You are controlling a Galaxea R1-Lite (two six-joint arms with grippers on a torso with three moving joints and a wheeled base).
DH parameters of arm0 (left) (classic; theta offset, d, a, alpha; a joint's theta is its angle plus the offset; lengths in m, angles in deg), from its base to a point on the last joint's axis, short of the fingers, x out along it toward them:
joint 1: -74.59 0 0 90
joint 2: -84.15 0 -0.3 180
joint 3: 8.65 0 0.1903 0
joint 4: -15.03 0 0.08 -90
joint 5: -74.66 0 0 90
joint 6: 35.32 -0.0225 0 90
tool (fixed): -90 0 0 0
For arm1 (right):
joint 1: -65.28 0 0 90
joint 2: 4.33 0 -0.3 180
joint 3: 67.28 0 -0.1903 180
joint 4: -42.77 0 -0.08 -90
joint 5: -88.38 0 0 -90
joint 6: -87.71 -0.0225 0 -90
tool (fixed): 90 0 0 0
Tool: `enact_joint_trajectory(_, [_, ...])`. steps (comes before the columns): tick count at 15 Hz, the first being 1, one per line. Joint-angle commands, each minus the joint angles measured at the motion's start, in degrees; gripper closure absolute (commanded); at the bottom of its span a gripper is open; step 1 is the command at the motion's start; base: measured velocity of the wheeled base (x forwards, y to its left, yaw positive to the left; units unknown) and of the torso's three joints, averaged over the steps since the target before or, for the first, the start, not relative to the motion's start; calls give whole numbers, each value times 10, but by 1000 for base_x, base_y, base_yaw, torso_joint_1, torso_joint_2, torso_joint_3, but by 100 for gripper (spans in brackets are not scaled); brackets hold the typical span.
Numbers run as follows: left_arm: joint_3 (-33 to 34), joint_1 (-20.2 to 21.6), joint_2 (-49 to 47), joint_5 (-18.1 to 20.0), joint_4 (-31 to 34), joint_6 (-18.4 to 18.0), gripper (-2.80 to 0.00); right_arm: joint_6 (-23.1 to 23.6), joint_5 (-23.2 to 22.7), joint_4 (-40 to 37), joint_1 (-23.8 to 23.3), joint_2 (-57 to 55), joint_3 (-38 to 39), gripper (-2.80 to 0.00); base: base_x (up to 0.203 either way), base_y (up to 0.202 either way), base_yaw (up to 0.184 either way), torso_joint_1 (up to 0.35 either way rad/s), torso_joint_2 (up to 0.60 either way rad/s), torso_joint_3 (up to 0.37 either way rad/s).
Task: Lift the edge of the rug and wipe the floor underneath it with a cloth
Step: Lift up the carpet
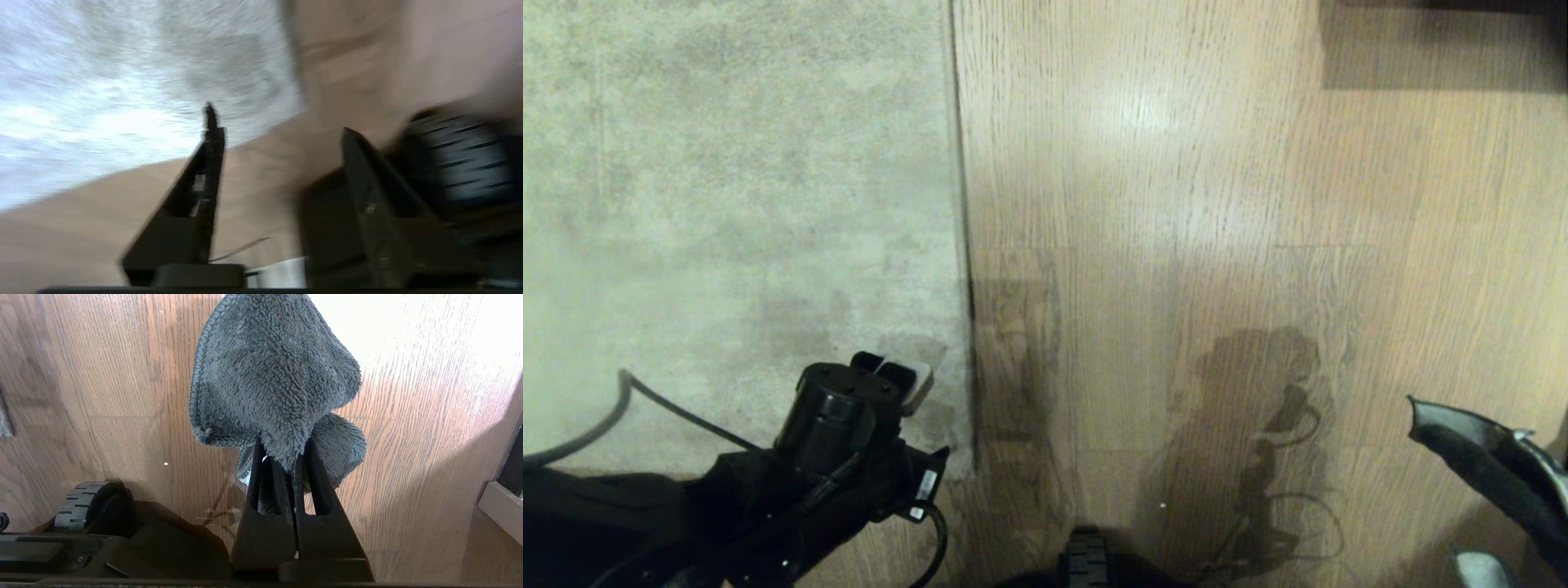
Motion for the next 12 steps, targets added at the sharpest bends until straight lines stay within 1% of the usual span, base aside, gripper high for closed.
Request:
enact_joint_trajectory(1, [-10, 1, -42, -27, -1, -33, -280, 0, 0, 0, 0, 0, 0, 0, 0, 0, 0, 0, 0, 0])
enact_joint_trajectory(2, [-22, 2, -55, -52, -1, -44, -280, 0, 0, 0, 0, -1, 0, 0, 0, 0, 0, 0, 0, 0])
enact_joint_trajectory(4, [-52, 3, -81, -118, -1, -71, -280, 0, 0, 0, 0, 0, 0, 0, 0, 0, 0, 0, 0, 0])
enact_joint_trajectory(5, [-68, 3, -94, -140, -1, -90, -280, 0, 0, 0, 0, -1, 0, 0, 0, 0, 0, 0, 0, 0])
enact_joint_trajectory(7, [-94, 11, -117, -176, -4, -140, -280, 0, 0, 0, 0, -1, 0, 0, 0, 0, 0, 0, 0, 0])
enact_joint_trajectory(8, [-106, 15, -124, -187, -7, -158, -280, 0, 0, 0, 0, -1, 0, 0, 0, 0, 0, 0, 0, 0])
enact_joint_trajectory(9, [-118, 16, -132, -197, -8, -169, -280, 0, 0, 0, 0, 0, 0, 0, 0, 0, 0, 0, 0, 0])
enact_joint_trajectory(10, [-129, 16, -141, -205, -8, -172, -280, 0, 0, 0, 0, -1, 0, 0, 0, 0, 0, 0, 0, 0])
enact_joint_trajectory(12, [-153, 16, -158, -208, -8, -173, -280, 0, 0, 0, 0, -1, 0, 0, 0, 0, 0, 0, 0, 0])
